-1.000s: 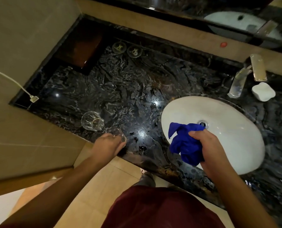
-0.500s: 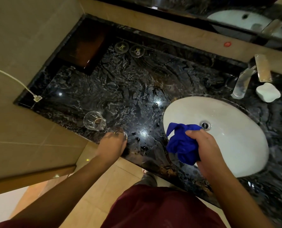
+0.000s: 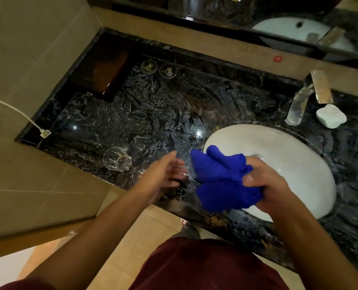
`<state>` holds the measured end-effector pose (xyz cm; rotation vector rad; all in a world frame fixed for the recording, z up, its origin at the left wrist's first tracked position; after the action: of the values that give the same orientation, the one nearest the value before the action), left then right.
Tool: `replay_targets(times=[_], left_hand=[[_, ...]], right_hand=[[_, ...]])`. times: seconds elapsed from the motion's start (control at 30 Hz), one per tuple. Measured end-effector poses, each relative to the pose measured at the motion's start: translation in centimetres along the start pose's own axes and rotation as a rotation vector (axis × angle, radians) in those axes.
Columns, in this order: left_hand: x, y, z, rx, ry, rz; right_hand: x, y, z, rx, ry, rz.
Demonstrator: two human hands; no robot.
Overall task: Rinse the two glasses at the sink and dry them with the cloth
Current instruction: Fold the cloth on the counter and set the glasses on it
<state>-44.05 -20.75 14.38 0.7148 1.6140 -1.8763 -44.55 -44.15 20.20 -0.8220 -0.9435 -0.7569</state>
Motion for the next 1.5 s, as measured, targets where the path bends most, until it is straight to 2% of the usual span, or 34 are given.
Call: replay_targets(times=[0.07, 0.13, 0.2, 0.27, 0.33, 0.4, 0.57, 0.67, 0.73, 0.8, 0.9, 1.03, 1.13, 1.27, 1.37, 1.43, 1.5], left_hand=[[0.3, 0.4, 1.2, 0.204, -0.327, -0.218], [0.4, 0.3, 2.1, 0.333, -0.513, -0.261], [0.1, -0.1, 2.7, 0.421, -0.673, -0.222], [-0.5, -0.4, 2.6, 0.484, -0.764, -0.164], [-0.8, -0.6, 2.2, 0.503, -0.81, -0.131], [-0.5, -0.6, 1.5, 0.568, -0.839, -0.136], [1.2, -1.8, 0.5, 0.557, -0.678, -0.128], [2.8, -2.3, 0.2, 0.603, -0.508, -0.161], [3.3, -2.7, 0.6, 0.594, -0.428, -0.196], [3.7, -3.0, 1.8, 0.49, -0.241, -0.143], [3.4, -2.5, 3.5, 0.168, 0.013, 0.014], [1.5, -1.0, 2.6, -0.137, 0.118, 0.267], [-0.7, -0.5, 1.6, -0.229, 0.165, 0.361], [-2.1, 1.3, 0.0, -0.122, -0.137, 0.095], [-2.9, 2.3, -1.7, 0.016, -0.339, 0.009], [-3.7, 3.0, -3.5, 0.195, -0.307, -0.011], [-4.4, 4.0, -5.2, 0.363, -0.139, -0.035]], right_hand=[[0.9, 0.1, 0.3, 0.175, 0.041, -0.03], [1.3, 0.5, 0.4, 0.253, 0.047, -0.046], [1.4, 0.7, 0.9, 0.252, 0.204, -0.06], [0.6, 0.5, 0.8, 0.046, 0.341, -0.008], [-1.0, -0.3, 0.0, -0.216, 0.345, 0.039], [-2.3, -1.6, -0.5, -0.265, 0.273, 0.09], [-4.8, -3.0, -1.2, -0.442, -0.079, 0.303], [-5.1, -3.8, -1.7, -0.537, -0.04, 0.445], [-5.6, -4.4, -2.5, -0.577, -0.009, 0.475], [-5.7, -4.7, -3.0, -0.549, -0.031, 0.46], [-5.9, -5.2, -3.5, -0.403, -0.092, 0.454], [-6.0, -5.6, -4.3, -0.197, -0.154, 0.445], [-6.1, -5.1, -5.2, -0.192, -0.183, 0.448], [-6.3, -2.9, -4.8, -0.302, -0.18, 0.448], [-5.8, -1.3, -4.5, -0.315, -0.041, 0.398], [-5.3, -0.1, -4.5, -0.284, 0.08, 0.363], [-5.2, 1.3, -4.5, -0.255, 0.182, 0.338]])
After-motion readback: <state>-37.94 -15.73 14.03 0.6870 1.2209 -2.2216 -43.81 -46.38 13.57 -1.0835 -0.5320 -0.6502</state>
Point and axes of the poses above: each hand's wrist, its own y-axis towards the middle knuckle, its own z-axis out of the palm, x = y × z, the point moved 1 cm from there along y, towards the middle knuckle, and after that the axes turned 9 degrees about -y, right-handed, at the moved point
